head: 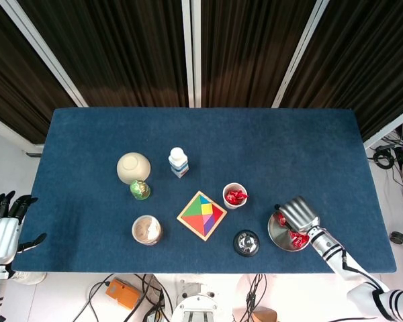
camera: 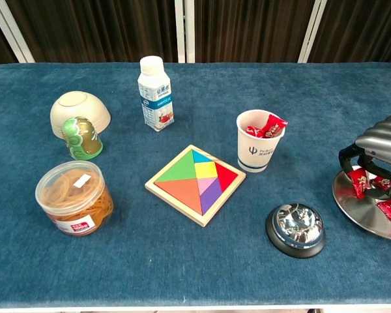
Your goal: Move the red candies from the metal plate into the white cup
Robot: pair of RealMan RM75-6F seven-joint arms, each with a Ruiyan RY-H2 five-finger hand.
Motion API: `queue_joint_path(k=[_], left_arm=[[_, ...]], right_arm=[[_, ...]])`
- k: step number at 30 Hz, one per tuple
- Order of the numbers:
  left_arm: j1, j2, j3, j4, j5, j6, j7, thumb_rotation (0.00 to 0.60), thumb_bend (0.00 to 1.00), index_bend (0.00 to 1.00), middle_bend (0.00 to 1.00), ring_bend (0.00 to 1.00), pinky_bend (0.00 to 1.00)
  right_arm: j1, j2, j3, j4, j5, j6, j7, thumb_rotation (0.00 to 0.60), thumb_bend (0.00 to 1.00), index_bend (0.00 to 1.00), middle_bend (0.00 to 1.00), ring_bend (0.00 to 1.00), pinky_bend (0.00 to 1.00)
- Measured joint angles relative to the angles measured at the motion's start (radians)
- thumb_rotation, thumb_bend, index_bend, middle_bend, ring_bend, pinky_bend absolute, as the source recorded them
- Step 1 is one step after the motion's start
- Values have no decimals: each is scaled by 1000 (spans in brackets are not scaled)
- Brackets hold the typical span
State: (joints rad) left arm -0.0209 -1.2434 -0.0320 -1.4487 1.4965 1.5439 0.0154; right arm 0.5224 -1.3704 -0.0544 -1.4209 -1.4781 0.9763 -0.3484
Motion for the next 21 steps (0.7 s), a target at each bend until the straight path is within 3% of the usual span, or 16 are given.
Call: queue_joint_path(k=[12,21], left_arm=[[2,-1,1,1,5,4,-2,600,19,210,174,0,0],[4,6,-1,-10,4,10,4,600,20,210,174,0,0]], right_arm=[[-4,44,18,-77,-36,53,66,600,521,640,864,1000,1000],[81,112,138,-231,-67,73,178,600,521,623,864,1000,1000]])
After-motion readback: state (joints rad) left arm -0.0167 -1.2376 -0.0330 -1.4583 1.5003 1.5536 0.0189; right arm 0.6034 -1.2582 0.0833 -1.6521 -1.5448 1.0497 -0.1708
